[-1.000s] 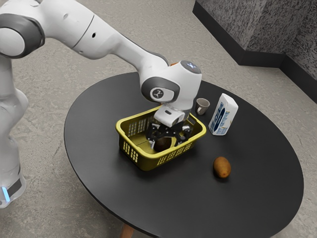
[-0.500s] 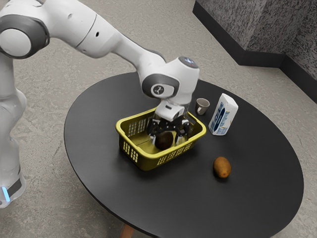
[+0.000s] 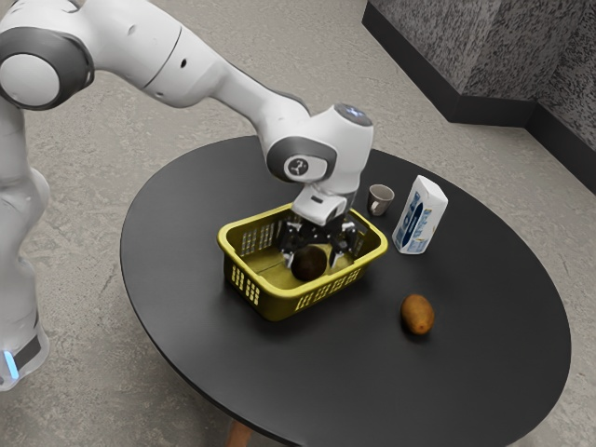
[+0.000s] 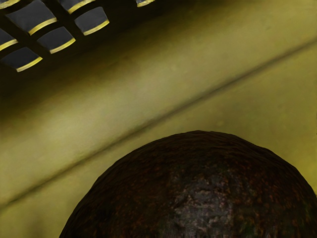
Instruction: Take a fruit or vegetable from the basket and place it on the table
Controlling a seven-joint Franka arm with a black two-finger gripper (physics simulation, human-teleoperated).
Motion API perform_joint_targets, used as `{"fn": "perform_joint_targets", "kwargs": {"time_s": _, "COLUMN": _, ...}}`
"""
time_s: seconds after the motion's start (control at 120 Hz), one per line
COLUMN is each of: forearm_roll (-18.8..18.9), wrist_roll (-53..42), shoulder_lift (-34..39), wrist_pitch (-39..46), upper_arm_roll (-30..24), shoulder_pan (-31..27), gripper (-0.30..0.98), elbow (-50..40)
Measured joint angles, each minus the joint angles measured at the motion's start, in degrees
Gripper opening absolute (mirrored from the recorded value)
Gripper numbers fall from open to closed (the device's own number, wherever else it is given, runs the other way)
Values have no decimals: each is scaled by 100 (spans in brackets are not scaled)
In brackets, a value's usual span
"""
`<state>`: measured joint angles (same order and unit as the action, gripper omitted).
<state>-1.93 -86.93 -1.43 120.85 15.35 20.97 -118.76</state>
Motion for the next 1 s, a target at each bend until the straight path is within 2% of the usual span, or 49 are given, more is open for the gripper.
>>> {"fn": "perform_joint_targets", "kwargs": {"time_s": 0.392, "forearm_roll": 0, "wrist_roll": -9, "shoulder_lift": -1, "wrist_pitch": 10, "upper_arm_roll": 3, "shoulder_pan": 78, "gripper": 69, "elbow": 0}}
{"fn": "perform_joint_targets", "kwargs": {"time_s": 1.0, "forearm_roll": -22, "wrist_roll": -25, "shoulder_lift": -54, "wrist_pitch": 74, "upper_arm_roll": 1, "shoulder_pan": -446, "gripper": 69, "elbow": 1}}
